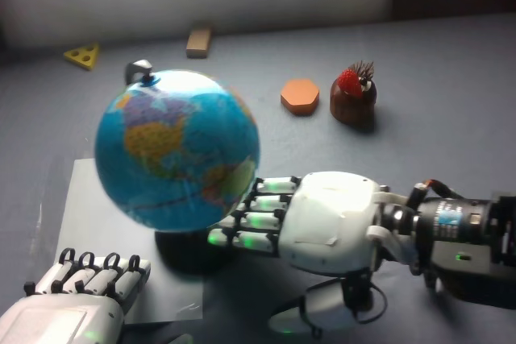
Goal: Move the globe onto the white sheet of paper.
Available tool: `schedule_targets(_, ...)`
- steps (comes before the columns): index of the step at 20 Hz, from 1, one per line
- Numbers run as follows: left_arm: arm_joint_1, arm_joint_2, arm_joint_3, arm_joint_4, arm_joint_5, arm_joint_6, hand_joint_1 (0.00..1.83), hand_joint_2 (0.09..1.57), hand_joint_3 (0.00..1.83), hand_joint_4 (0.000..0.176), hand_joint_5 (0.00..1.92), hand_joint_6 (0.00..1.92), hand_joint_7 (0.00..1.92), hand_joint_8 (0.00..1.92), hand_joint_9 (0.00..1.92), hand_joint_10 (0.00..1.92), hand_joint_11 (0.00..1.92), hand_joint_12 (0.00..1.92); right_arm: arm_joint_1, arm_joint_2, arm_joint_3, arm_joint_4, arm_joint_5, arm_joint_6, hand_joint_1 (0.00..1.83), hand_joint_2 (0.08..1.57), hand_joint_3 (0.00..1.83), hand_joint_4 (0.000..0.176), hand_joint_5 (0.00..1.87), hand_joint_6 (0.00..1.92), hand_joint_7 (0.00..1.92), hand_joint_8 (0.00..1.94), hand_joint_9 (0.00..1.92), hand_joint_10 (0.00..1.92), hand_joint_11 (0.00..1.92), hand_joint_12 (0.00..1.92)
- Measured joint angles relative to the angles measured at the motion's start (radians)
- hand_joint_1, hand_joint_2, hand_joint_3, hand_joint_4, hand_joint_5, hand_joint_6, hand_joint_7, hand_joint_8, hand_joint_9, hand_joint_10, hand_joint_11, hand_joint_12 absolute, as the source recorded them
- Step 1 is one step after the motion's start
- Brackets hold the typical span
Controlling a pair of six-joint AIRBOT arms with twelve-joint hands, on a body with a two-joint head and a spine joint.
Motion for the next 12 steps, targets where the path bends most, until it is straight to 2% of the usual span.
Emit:
schedule_targets(8, -0.002, 0.026, -0.026, 0.006, -0.001, 0.006, 0.00, 1.21, 0.00, 0.000, 0.15, 0.00, 0.20, 0.00, 0.15, 0.00, 0.00, 0.51, 0.069, -0.105, 0.056, 0.004, -0.068, 0.000, 0.00, 1.22, 0.00, 0.000, 0.09, 0.01, 0.10, 0.00, 0.07, 0.01, 0.00, 0.00)
schedule_targets(12, -0.002, 0.028, -0.030, 0.004, 0.000, 0.006, 0.00, 1.21, 0.00, 0.000, 0.20, 0.01, 0.25, 0.01, 0.20, 0.01, 0.00, 0.61, 0.078, -0.132, 0.084, 0.005, -0.074, 0.000, 0.00, 1.22, 0.00, 0.000, 0.09, 0.01, 0.09, 0.00, 0.07, 0.01, 0.00, 0.00)
